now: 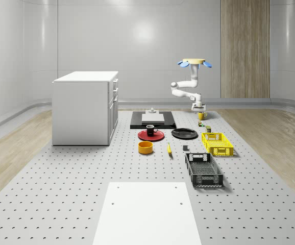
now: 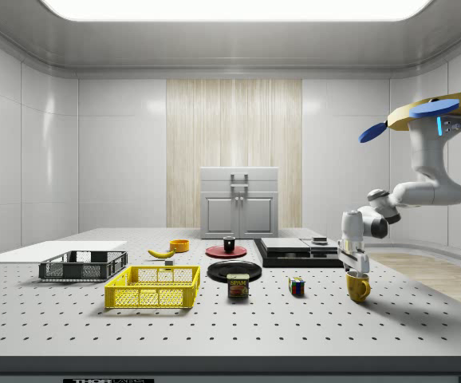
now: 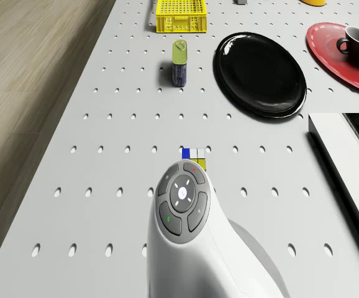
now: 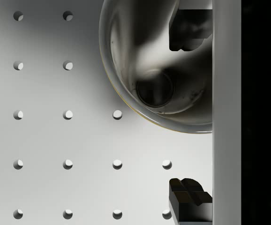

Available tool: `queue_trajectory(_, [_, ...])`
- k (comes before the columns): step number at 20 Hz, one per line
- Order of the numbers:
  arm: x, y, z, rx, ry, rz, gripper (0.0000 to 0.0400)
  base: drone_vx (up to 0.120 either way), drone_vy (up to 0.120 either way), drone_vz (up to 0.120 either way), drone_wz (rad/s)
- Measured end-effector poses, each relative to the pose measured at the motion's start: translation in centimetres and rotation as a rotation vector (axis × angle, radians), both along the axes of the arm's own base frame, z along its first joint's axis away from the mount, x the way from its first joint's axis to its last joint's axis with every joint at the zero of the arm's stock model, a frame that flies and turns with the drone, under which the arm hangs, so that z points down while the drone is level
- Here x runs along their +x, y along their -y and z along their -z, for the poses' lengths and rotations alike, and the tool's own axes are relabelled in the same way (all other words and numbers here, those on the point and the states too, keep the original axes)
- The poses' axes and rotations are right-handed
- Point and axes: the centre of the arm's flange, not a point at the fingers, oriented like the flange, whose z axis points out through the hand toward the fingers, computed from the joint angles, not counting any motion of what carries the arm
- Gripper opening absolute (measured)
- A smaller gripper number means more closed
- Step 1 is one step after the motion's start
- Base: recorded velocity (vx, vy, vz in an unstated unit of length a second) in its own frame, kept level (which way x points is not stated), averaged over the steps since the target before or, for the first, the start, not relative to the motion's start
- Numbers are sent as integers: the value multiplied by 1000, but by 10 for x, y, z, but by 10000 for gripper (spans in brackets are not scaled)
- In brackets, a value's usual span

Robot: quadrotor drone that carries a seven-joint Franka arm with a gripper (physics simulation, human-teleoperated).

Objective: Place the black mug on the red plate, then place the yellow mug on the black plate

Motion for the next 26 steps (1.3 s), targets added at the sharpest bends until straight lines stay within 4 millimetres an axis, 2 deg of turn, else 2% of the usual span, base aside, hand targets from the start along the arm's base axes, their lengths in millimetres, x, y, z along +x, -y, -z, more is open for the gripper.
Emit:
queue_trajectory(9, [0, -4, -5, 0, 0, 0, 400, 0, 0, 0, 0])
queue_trajectory(10, [0, -4, -5, 0, 0, 0, 377, 0, 0, 0, 0])
queue_trajectory(11, [0, -4, -5, 0, 0, 0, 318, 0, 0, 0, 0])
queue_trajectory(13, [0, -5, -5, 0, 0, 0, 236, 0, 0, 0, 0])
queue_trajectory(16, [0, -5, -5, 0, 0, 0, 170, 0, 0, 0, 0])
queue_trajectory(19, [0, -5, -5, 0, 0, 0, 138, 0, 0, 0, 0])
queue_trajectory(22, [0, -5, 0, 0, 0, 0, 123, 0, 0, 13, 0])
queue_trajectory(26, [0, -5, 15, 0, 0, 0, 115, 0, 0, 120, 0])
